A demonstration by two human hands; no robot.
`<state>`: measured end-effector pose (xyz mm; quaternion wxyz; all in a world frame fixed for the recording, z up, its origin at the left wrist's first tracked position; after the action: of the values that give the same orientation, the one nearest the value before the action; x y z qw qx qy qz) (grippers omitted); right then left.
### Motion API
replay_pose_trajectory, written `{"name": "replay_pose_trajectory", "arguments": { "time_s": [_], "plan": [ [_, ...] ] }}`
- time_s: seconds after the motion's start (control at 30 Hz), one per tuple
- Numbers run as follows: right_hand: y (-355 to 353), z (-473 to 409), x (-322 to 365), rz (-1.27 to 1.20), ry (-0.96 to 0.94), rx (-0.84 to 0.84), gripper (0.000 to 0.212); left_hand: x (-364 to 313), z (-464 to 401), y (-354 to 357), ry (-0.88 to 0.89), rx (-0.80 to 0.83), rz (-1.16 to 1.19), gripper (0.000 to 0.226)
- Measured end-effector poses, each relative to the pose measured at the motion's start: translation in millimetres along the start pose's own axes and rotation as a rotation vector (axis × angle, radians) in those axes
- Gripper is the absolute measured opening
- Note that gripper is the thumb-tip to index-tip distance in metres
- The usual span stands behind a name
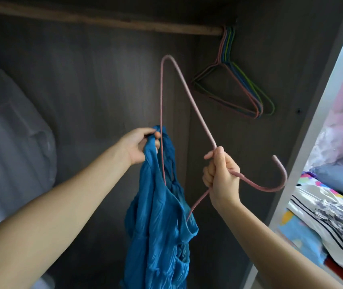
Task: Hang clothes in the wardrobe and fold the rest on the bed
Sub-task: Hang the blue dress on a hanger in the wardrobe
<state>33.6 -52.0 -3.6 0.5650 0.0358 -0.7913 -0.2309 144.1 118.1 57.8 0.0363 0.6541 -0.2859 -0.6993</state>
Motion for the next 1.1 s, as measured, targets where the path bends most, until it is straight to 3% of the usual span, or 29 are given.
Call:
{"name": "replay_pose_trajectory", "arguments": {
  "time_s": [0.13, 0.23, 0.33, 0.4, 0.57, 0.67, 0.8, 0.9, 1.0, 1.1],
  "plan": [
    [-20.6, 4.5, -20.1, 0.214, 0.208, 0.051, 0.040, -27.5, -8.4, -20.1, 0.107, -0.165, 0.039, 0.045],
    [-36.9, -3.2, -6.6, 0.449, 0.349, 0.140, 0.038, -28.7, -9.5, -48.8, 0.104, -0.269, -0.075, 0.034],
    [-36.3, -9.2, 15.3, 0.793, 0.419, 0.277, 0.038, -9.3, -10.6, -57.8, 0.061, -0.263, -0.116, 0.029],
    [-30.2, -13.1, 27.4, 0.898, 0.451, 0.339, 0.036, 1.4, -12.5, -55.0, 0.053, -0.203, -0.213, 0.023],
    [-13.9, -32.4, 48.8, 0.829, 0.584, 0.334, 0.031, 13.2, -12.5, -44.0, -0.048, 0.121, -0.729, 0.017],
    [1.1, -39.0, 54.8, 0.819, 0.647, 0.387, 0.022, 14.7, -15.2, -49.0, 0.023, 0.080, -1.018, 0.025],
    [31.0, -56.3, 59.5, 0.641, 0.647, 0.319, 0.018, -2.3, -18.2, -51.6, 0.312, -0.126, -1.190, 0.017],
    [69.3, -66.5, 56.6, 0.554, 0.635, 0.341, 0.017, -11.9, -2.3, -29.4, 0.467, 0.031, -1.167, 0.019],
    [121.8, -79.3, 56.7, 0.420, 0.567, 0.330, 0.032, -8.4, 27.0, -3.6, 0.453, 0.237, -1.032, 0.028],
    [177.0, -93.6, 59.3, 0.502, 0.416, 0.392, 0.042, -15.4, 51.7, 3.1, 0.441, 0.233, -0.868, 0.031]
  ]
}}
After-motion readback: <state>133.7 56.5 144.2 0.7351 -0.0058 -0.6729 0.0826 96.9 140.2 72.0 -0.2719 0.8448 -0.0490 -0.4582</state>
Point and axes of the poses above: each hand's wrist, its own z-axis away from the middle knuckle, its own y-axis out of the palm, x = y × z, the point moved 3 cm from there along -z, towards the middle knuckle, and after that the axes turned 13 degrees about y, right-handed, at the moved point
